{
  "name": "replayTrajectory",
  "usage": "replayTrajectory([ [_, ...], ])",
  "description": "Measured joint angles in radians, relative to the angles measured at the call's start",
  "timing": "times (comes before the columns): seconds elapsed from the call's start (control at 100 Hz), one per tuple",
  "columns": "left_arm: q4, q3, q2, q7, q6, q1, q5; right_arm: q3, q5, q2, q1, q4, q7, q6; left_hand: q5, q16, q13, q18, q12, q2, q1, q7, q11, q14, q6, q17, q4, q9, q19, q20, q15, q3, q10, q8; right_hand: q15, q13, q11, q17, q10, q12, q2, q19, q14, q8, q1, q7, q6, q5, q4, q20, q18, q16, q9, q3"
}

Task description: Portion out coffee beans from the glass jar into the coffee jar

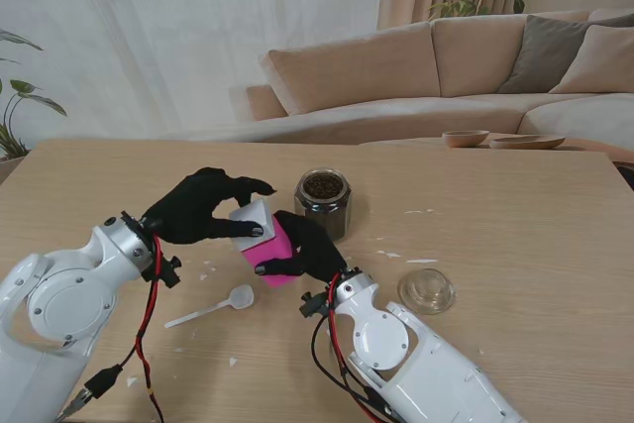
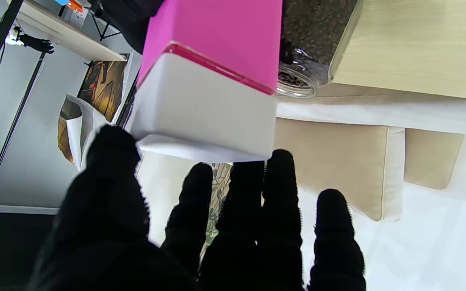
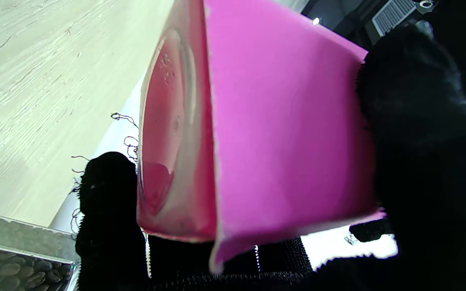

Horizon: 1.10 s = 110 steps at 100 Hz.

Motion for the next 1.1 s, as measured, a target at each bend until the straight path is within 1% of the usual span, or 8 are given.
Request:
replayTrajectory([
  [0.29,0.000,-0.031,0.000,-0.011,-0.040,0.018,-0.036,0.021,0.066,-0.004,-0.009,-0.009,0.013,-0.004,-0.120,-0.101,-0.172,0.005,-0.226,0.063,-0.056,-0.117,-0.204,-0.048,-0.035,-0.035,0.011,-0.211,-0.140,0.000,-0.208,-0.079,-0.178,-0.006,-0.002,0.035,-0.014,0.038,-0.002,-0.010,-0.009,0.000,0.000,-0.011,-0.003,0.000,-0.004,0.012,-0.003,0.000,0.000,-0.001,0.034,0.000],
  [0.53,0.003,-0.067,0.000,-0.007,-0.085,0.033,-0.091,0.046,0.085,-0.001,-0.027,-0.009,0.030,-0.035,-0.148,-0.161,-0.211,0.005,-0.334,0.063,-0.056,-0.135,-0.326,-0.056,-0.039,-0.036,0.011,-0.294,-0.214,0.000,-0.298,-0.079,-0.192,-0.002,-0.002,0.039,-0.015,0.040,-0.002,-0.012,-0.009,0.001,0.000,-0.011,-0.005,0.000,-0.004,0.012,-0.003,-0.004,0.000,-0.001,0.040,0.000],
  [0.65,0.014,-0.083,0.001,-0.011,-0.132,0.035,-0.107,0.048,0.099,-0.001,-0.029,0.017,0.040,-0.129,-0.158,-0.174,-0.213,0.005,-0.346,0.063,-0.056,-0.141,-0.333,-0.058,-0.050,-0.036,0.011,-0.305,-0.228,0.000,-0.311,-0.079,-0.200,-0.003,-0.002,0.041,-0.015,0.040,-0.002,-0.012,-0.009,0.010,0.000,-0.011,-0.006,0.000,-0.004,0.012,-0.003,-0.005,0.000,-0.001,0.040,0.000],
  [0.74,0.040,-0.092,0.006,-0.029,-0.223,0.028,-0.102,0.048,0.094,0.002,-0.028,0.043,0.054,-0.192,-0.183,-0.188,-0.242,0.002,-0.360,0.063,-0.031,-0.143,-0.342,-0.082,-0.098,-0.036,0.022,-0.330,-0.247,0.000,-0.335,-0.078,-0.234,-0.003,-0.002,0.042,-0.015,0.040,-0.002,-0.012,-0.009,0.010,0.000,-0.011,-0.006,0.000,-0.004,0.012,-0.003,-0.006,0.000,-0.001,0.041,0.000],
  [0.87,0.075,-0.102,0.030,-0.143,-0.310,0.001,-0.106,0.049,0.063,0.016,-0.029,0.053,0.077,-0.207,-0.261,-0.225,-0.295,-0.025,-0.369,0.041,-0.015,-0.155,-0.365,-0.116,-0.179,-0.047,0.033,-0.423,-0.274,0.000,-0.366,-0.071,-0.284,0.009,-0.003,0.053,-0.017,0.041,-0.002,-0.013,-0.009,0.010,0.000,-0.011,-0.014,0.000,-0.004,0.022,-0.005,-0.006,0.000,-0.001,0.051,0.000],
  [0.91,0.082,-0.104,0.040,-0.161,-0.331,-0.007,-0.104,0.049,0.063,0.020,-0.029,0.053,0.086,-0.208,-0.262,-0.232,-0.303,-0.029,-0.369,0.032,0.012,-0.160,-0.368,-0.122,-0.201,-0.050,0.033,-0.444,-0.276,0.000,-0.372,-0.045,-0.295,0.015,-0.003,0.058,-0.017,0.041,-0.002,-0.013,-0.009,0.010,0.000,-0.011,-0.014,0.000,-0.004,0.023,-0.011,-0.006,0.000,-0.001,0.052,0.000],
  [1.03,0.100,-0.106,0.061,-0.158,-0.385,-0.025,-0.080,0.050,0.070,0.030,-0.030,0.052,0.106,-0.208,-0.330,-0.251,-0.338,-0.050,-0.382,-0.064,0.002,-0.220,-0.390,-0.144,-0.267,-0.065,0.033,-0.517,-0.288,-0.012,-0.384,0.235,-0.323,0.046,-0.003,0.058,-0.017,0.041,-0.002,-0.013,-0.009,0.010,0.000,-0.011,-0.014,0.000,-0.004,0.023,-0.014,-0.006,0.000,-0.001,0.052,0.000],
  [1.1,0.105,-0.110,0.063,-0.128,-0.428,-0.032,-0.010,0.049,0.070,0.034,-0.030,0.051,0.115,-0.208,-0.338,-0.251,-0.349,-0.062,-0.393,-0.094,0.002,-0.263,-0.393,-0.148,-0.301,-0.067,0.033,-0.534,-0.288,-0.013,-0.387,0.350,-0.337,0.044,-0.003,0.058,-0.017,0.041,-0.002,-0.013,-0.009,0.010,0.000,-0.011,-0.014,0.000,-0.004,0.023,-0.014,-0.007,0.000,-0.001,0.052,0.000],
])
